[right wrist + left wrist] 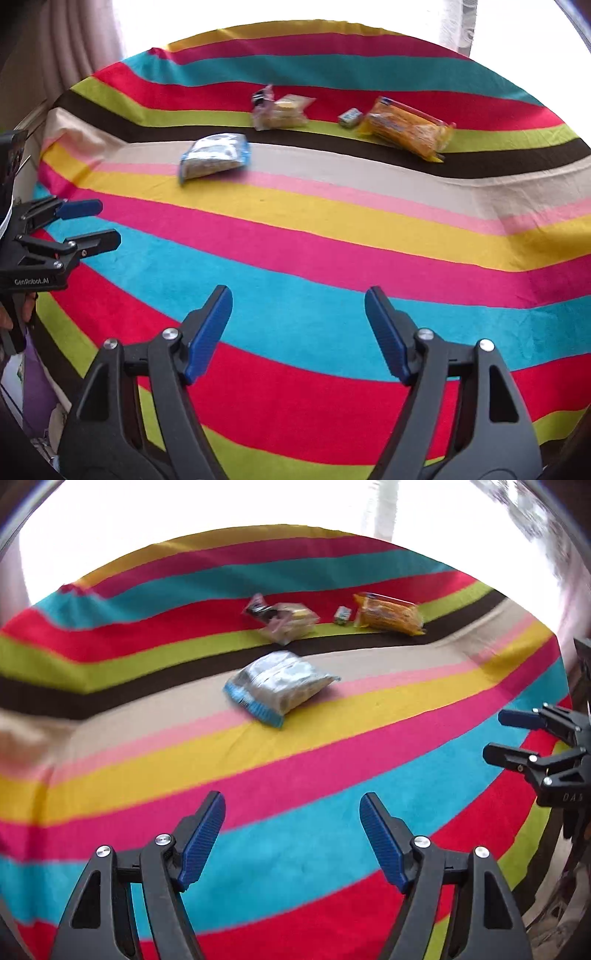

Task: Organize snacks
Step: 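Move both open tools back over the table toward the remaining snacks, then grasp the clear blue-edged bag with the left tool while the right tool grasps the orange bread bag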

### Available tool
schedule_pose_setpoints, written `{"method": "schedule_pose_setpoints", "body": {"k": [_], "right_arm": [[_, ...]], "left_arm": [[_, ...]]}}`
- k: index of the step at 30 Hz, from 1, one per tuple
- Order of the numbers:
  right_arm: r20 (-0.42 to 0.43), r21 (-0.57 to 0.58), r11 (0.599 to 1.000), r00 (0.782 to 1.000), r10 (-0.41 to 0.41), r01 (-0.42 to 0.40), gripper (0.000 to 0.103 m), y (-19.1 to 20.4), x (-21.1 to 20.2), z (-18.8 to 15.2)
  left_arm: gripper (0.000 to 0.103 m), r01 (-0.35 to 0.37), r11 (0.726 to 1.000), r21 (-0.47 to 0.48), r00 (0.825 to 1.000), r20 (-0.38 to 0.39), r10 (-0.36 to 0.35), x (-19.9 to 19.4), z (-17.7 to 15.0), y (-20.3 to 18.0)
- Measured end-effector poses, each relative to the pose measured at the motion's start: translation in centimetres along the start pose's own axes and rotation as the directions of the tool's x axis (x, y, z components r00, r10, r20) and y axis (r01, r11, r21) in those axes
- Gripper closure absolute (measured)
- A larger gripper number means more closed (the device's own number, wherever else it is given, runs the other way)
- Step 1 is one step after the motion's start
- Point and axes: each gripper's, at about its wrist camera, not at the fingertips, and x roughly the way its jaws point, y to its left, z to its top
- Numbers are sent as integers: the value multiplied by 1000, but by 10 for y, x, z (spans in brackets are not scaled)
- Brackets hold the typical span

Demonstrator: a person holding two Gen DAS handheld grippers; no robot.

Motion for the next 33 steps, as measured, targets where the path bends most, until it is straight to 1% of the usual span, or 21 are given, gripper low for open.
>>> {"method": "schedule_pose_setpoints", "body": {"k": [2, 3, 5, 6, 8, 10, 12, 14, 16, 18, 19, 22, 24, 25, 27, 29, 33], "right_arm": [[6, 26, 1000, 1000, -8, 8, 26, -18, 5, 5], [9, 37, 999, 1000, -8, 7, 26, -24, 9, 7], [16, 54, 999, 1000, -4, 3, 26, -36, 14, 10], [19, 58, 998, 1000, -3, 2, 26, -39, 17, 11], [20, 56, 998, 1000, -3, 2, 26, -46, 23, 16], [20, 46, 999, 1000, -1, 0, 25, -50, 31, 23], [19, 26, 1000, 1000, 5, -6, 25, -54, 39, 30], [17, -14, 1000, 1000, 14, -14, 24, -57, 47, 39], [20, -71, 997, 1000, 11, -10, 23, -60, 55, 51], [39, -129, 992, 999, -1, 6, 22, -65, 60, 66], [55, -161, 987, 998, -1, 10, 22, -67, 63, 75], [106, -263, 964, 994, -2, 30, 19, -77, 69, 105], [109, -325, 945, 994, -6, 41, 14, -83, 80, 129], [104, -355, 934, 995, -9, 45, 12, -86, 87, 141], [70, -390, 920, 998, -9, 36, 11, -93, 105, 163], [15, -416, 909, 1000, 11, -4, 11, -100, 124, 178], [-102, -414, 904, 993, 66, -102, 11, -108, 158, 185]], "left_arm": [[27, 47, 994, 98, 999, -13, -46, 15, 25, 0], [24, 70, 989, 127, 997, -32, -67, 25, 37, 4], [23, 109, 981, 161, 993, -60, -100, 43, 60, 15], [20, 125, 978, 165, 991, -78, -113, 53, 70, 21], [20, 139, 974, 180, 985, -127, -117, 76, 84, 30], [20, 155, 965, 212, 981, -150, -125, 92, 91, 33], [15, 167, 953, 253, 982, -126, -139, 99, 94, 32], [10, 178, 944, 276, 982, -107, -154, 104, 95, 30], [1, 183, 941, 285, 983, -80, -167, 107, 94, 27], [0, 167, 934, 316, 986, -59, -156, 113, 91, 22], [0, 176, 935, 309, 984, -45, -171, 115, 93, 22], [0, 176, 941, 290, 984, -54, -167, 119, 100, 26], [0, 184, 937, 298, 983, -59, -174, 122, 103, 28], [0, 188, 932, 309, 982, -62, -177, 122, 104, 29], [0, 200, 920, 337, 980, -75, -185, 125, 109, 29], [0, 216, 908, 359, 976, -101, -192, 129, 116, 29], [0, 243, 889, 389, 969, -140, -204, 139, 128, 30]]}}
